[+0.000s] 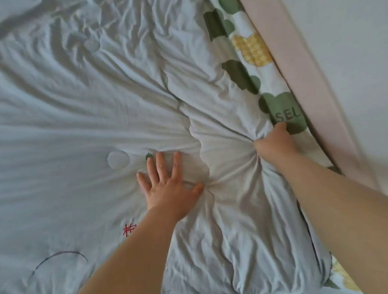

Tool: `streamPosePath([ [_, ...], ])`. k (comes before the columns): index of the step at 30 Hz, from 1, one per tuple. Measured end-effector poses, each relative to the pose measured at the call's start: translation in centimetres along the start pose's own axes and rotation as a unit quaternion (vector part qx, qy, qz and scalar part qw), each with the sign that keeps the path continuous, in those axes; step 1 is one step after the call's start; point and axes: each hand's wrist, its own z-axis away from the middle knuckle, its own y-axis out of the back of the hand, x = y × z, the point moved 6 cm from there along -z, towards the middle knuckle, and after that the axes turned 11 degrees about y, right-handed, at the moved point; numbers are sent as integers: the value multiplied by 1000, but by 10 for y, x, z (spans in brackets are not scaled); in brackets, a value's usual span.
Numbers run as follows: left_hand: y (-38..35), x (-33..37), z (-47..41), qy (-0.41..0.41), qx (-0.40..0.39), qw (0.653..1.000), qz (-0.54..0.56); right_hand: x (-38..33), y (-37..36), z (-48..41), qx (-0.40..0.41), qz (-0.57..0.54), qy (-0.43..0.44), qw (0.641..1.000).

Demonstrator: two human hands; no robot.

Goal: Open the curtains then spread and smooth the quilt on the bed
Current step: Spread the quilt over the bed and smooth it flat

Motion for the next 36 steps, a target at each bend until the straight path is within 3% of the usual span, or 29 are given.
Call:
streamPosePath([
  [5, 42, -2, -40, 20, 85, 996, 37, -52, -4, -30, -51, -155, 22, 986],
  [10, 42, 0, -78, 27, 30, 999, -11, -108, -23, -68, -89, -183, 71, 977],
  [12, 39, 0, -81, 26, 43, 999, 0, -126, -25, -85, -71, -187, 108, 974],
  [17, 51, 21, -89, -22, 157, 987, 21, -100, 32, -128, 146, -74, 176, 971],
  [21, 52, 37, -97, -39, 161, 986, 20, -72, 13, -144, 107, 48, 159, 980],
  [25, 83, 24, -123, 10, 239, 964, 118, -68, -2, -150, 62, 53, 143, 986],
  [28, 92, 27, -159, 53, 181, 980, 63, -71, 3, -158, 42, 30, 122, 991],
  [31, 79, 40, -172, 27, 113, 993, 0, -92, 3, -164, -4, -80, 82, 993],
  [34, 73, 40, -173, 29, 99, 995, 6, -130, -5, -173, -54, -172, 109, 978],
  [36, 79, 42, -169, 25, 124, 992, 20, -147, 13, -183, 23, -137, 177, 974],
])
